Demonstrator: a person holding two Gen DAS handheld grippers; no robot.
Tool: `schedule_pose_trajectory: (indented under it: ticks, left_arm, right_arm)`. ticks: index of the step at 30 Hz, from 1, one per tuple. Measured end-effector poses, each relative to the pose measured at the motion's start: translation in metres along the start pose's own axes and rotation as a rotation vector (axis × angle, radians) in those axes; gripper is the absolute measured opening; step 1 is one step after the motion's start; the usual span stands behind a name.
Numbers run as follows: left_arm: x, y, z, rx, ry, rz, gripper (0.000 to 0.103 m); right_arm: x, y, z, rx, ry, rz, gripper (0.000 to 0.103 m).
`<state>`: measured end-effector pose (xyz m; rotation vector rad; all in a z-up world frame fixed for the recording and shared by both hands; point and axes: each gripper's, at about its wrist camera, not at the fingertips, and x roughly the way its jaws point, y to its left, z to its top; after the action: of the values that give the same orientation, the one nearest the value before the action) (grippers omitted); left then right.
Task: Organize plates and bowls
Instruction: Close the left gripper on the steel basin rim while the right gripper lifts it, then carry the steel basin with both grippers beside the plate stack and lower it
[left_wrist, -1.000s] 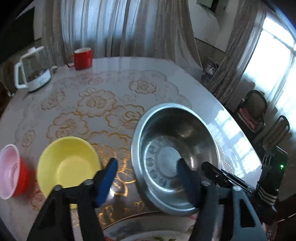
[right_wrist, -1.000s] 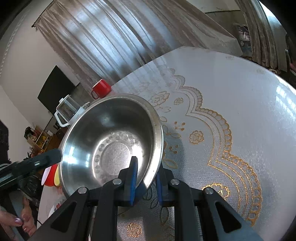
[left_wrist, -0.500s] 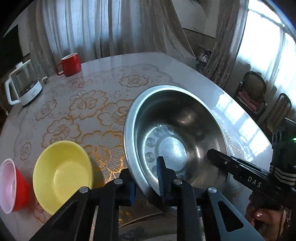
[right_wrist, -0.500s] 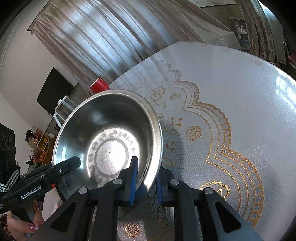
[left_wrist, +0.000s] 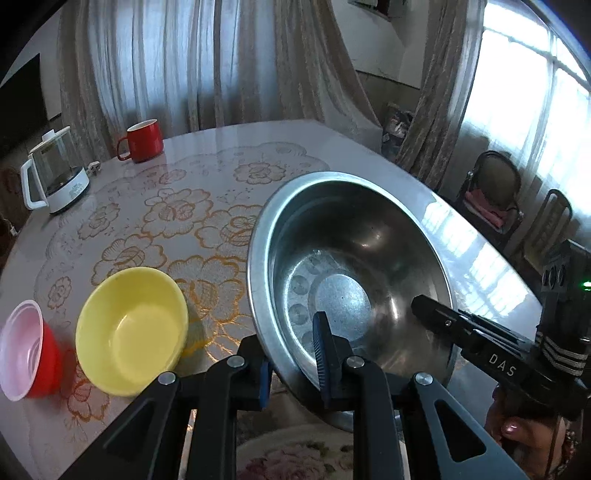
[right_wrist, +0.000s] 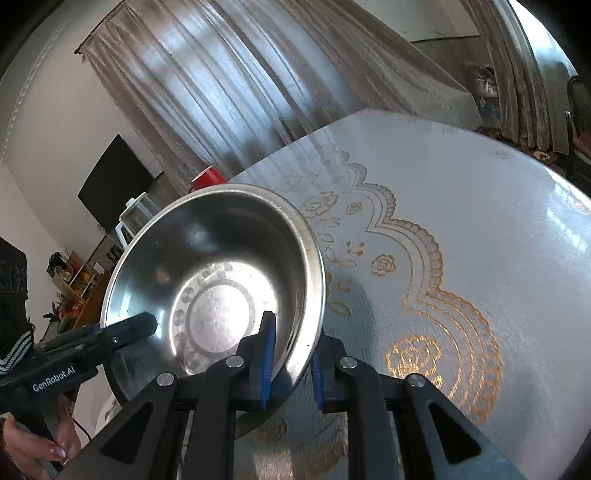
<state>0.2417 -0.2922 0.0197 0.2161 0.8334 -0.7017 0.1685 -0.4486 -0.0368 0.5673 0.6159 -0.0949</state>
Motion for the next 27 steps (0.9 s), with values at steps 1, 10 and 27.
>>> schedule_pose_trajectory:
  ticks: [1, 10, 27]
  left_arm:
    - [-0.004, -0.001, -0.001, 0.004, -0.008, -0.008, 0.02]
    - [-0.041, -0.008, -0.011, -0.034, -0.071, -0.055, 0.02]
    - [-0.11, 0.027, -0.064, -0.137, -0.148, -0.024, 0.022]
  right_arm:
    - [-0.004, -0.001, -0.002, 0.006, -0.005, -0.001, 0.016]
    - [-0.046, 0.012, 0.0, -0.004, -0.063, 0.002, 0.016]
    - [-0.08, 0.071, -0.022, -0.094, -0.055, 0.101, 0.016]
